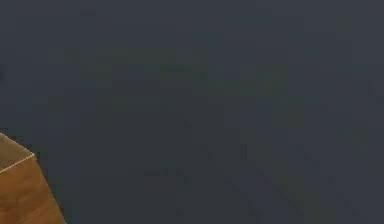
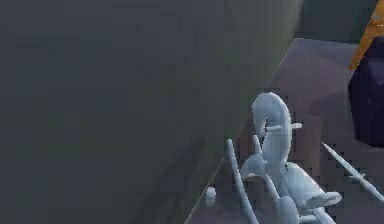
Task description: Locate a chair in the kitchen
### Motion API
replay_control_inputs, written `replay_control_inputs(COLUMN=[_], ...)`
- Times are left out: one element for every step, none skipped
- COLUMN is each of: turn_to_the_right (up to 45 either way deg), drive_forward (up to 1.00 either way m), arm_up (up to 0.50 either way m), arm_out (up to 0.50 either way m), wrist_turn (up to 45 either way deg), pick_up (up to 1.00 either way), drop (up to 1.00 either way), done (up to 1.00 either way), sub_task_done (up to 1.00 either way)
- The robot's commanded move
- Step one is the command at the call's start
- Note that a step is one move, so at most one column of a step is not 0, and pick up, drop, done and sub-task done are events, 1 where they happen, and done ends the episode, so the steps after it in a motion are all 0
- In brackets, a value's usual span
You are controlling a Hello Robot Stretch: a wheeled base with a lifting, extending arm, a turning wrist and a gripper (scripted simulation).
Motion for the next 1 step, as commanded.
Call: replay_control_inputs(turn_to_the_right=[-45.0], drive_forward=[0.0], arm_up=[0.0], arm_out=[0.0], wrist_turn=[0.0], pick_up=[0.0], drop=[0.0], done=[0.0], sub_task_done=[0.0])
